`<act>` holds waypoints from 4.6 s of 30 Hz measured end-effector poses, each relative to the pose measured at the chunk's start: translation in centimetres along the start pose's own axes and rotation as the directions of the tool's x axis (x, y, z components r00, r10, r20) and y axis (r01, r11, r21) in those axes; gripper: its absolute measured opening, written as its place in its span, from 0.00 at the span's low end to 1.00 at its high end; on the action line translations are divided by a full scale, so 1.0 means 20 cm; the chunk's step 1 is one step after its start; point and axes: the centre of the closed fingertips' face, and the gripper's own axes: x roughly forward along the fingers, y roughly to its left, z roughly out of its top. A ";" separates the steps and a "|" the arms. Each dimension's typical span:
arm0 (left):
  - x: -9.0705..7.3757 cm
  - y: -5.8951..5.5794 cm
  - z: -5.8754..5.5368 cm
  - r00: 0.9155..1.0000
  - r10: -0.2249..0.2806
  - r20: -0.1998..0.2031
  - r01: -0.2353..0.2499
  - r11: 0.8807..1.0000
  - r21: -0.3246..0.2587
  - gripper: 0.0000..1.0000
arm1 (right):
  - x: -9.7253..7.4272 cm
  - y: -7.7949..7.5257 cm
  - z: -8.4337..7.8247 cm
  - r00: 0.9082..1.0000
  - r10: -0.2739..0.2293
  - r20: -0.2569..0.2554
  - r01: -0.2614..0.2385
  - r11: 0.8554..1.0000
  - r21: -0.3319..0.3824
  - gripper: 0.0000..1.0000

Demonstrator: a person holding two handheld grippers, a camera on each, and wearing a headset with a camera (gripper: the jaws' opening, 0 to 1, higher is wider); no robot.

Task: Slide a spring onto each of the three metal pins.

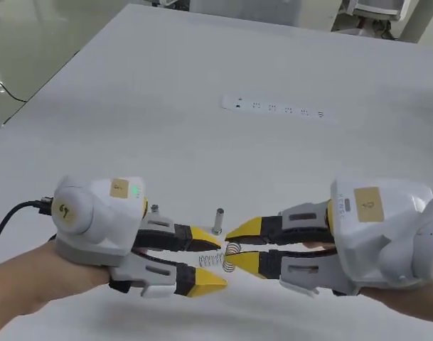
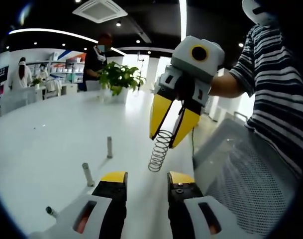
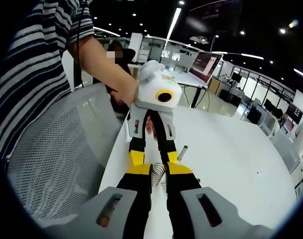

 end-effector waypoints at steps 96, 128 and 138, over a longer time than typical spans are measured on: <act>-0.58 0.38 -0.11 0.881 0.460 0.109 -0.437 0.880 -0.184 0.98 | -0.20 -0.55 -0.45 0.924 -0.348 -0.160 0.376 0.902 0.211 0.08; -0.61 0.38 -0.12 0.880 0.465 0.093 -0.444 0.876 -0.187 0.98 | -0.07 -0.51 -0.68 0.929 -0.279 -0.241 0.337 0.908 0.247 0.08; -0.60 0.37 -0.11 0.880 0.465 0.094 -0.443 0.876 -0.190 0.98 | -0.04 -0.48 -0.72 0.928 -0.259 -0.268 0.323 0.918 0.230 0.08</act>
